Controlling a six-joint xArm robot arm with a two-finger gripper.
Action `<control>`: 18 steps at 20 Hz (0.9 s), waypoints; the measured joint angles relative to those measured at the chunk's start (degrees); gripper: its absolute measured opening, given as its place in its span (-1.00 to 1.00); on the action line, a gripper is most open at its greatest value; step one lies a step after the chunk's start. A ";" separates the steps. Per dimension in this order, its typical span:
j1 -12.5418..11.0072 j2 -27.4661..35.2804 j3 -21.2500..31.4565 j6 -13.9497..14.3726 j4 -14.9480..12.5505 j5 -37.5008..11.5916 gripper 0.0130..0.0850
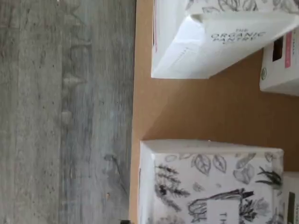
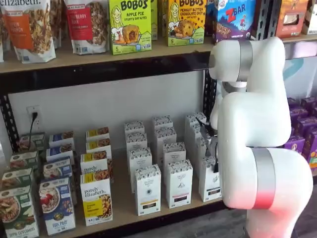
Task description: Pick up the white box with a green strip in the middle, on the bottom shelf, the sixth box from the left
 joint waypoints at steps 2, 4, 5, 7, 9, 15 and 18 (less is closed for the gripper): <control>-0.04 1.22 -1.52 0.99 -1.14 0.21 1.00; -0.11 2.04 -2.64 2.49 -2.85 0.69 1.00; -0.11 2.43 -3.13 3.81 -4.37 0.91 1.00; -0.11 2.92 -3.82 6.39 -7.23 1.43 1.00; -0.06 3.54 -4.51 11.35 -12.69 1.77 1.00; 0.35 4.75 -5.71 15.41 -16.84 2.46 1.00; 0.47 4.84 -5.73 14.55 -15.73 2.21 0.89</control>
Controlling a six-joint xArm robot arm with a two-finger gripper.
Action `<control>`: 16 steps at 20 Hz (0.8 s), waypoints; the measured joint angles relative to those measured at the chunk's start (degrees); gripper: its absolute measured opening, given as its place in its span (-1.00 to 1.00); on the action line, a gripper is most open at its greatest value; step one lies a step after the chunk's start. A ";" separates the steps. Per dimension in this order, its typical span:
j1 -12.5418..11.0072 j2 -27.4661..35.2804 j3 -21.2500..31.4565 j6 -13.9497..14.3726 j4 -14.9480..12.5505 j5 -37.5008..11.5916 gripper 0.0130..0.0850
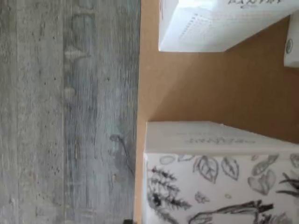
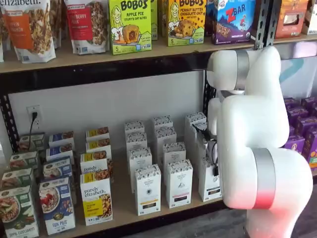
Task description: Pick up the white box with a green strip in the middle, on the bottom shelf, the sixth box from the left
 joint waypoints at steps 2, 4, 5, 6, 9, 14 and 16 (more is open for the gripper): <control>0.01 -0.10 0.18 -0.49 0.55 -0.35 0.67; -0.01 -0.29 0.22 -0.42 0.46 -0.15 0.56; -0.01 -0.40 0.30 -0.44 0.47 -0.13 0.56; -0.02 -0.45 0.37 -0.43 0.45 -0.18 0.56; 0.04 -0.72 0.55 -0.22 0.31 0.10 0.56; 0.32 -1.10 0.36 3.16 -3.21 2.12 0.33; 0.44 -1.36 0.62 4.17 -4.21 2.46 0.22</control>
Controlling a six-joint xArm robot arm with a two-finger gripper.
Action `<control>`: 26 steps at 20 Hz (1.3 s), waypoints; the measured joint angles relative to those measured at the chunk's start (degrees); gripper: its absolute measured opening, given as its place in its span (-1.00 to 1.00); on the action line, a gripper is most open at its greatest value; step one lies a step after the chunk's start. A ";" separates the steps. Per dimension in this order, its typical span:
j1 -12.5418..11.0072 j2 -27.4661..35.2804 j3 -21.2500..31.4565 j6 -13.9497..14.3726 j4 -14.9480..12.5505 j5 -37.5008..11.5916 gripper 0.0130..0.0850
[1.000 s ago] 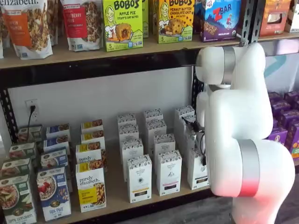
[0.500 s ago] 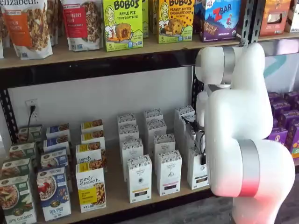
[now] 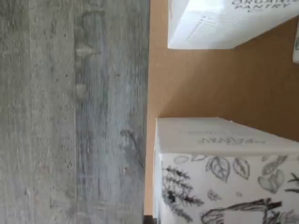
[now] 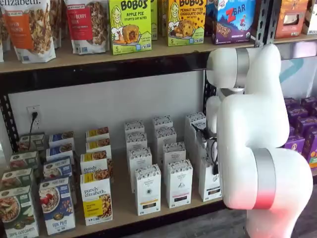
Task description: Pick up the white box with a green strip in the middle, on the bottom shelf, the sixth box from the left
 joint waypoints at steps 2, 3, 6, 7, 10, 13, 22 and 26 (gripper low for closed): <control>0.08 -0.39 0.47 0.70 -0.68 0.14 0.11; 0.10 -0.72 0.96 1.06 -1.05 -0.04 0.00; 0.03 -1.90 3.05 2.52 -2.66 -1.99 0.00; -0.05 -2.52 4.20 3.65 -3.94 -3.22 0.00; -0.30 -5.44 9.35 7.08 -7.70 -6.99 0.00; -0.80 -9.11 15.30 10.83 -11.94 -10.01 0.00; -1.93 -23.99 35.84 22.11 -24.07 -15.62 0.00; -1.65 -30.15 41.97 28.44 -30.43 -14.27 0.00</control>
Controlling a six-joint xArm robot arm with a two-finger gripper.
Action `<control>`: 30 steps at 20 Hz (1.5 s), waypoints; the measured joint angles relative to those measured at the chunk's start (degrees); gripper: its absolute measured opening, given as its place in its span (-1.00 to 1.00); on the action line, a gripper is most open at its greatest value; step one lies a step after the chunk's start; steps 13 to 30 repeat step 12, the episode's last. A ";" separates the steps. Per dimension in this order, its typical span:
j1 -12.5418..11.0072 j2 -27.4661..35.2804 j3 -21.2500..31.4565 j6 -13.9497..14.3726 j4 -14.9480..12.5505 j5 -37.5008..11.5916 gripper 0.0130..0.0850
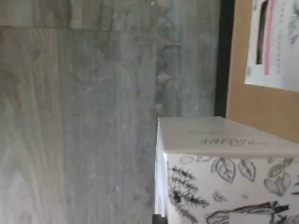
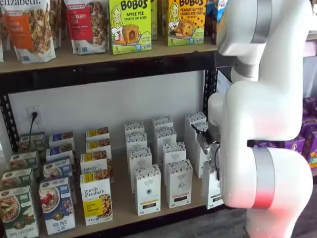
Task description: Pick up the white box with a green strip in the middle, on the bottom shelf, the sixth box from the left
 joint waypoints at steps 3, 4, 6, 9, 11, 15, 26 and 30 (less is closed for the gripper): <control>0.50 -4.61 4.51 -1.63 2.18 0.72 0.00; 0.68 -6.09 5.86 -2.38 3.13 0.91 0.00; 1.50 -10.26 9.54 -5.90 7.55 1.73 0.00; 3.10 -15.68 13.54 -10.05 13.32 3.71 0.00; 4.53 -19.52 15.81 -13.81 18.57 5.65 0.00; 5.24 -21.50 16.82 -15.29 20.77 6.71 0.00; 5.24 -21.50 16.82 -15.29 20.77 6.71 0.00; 5.24 -21.50 16.82 -15.29 20.77 6.71 0.00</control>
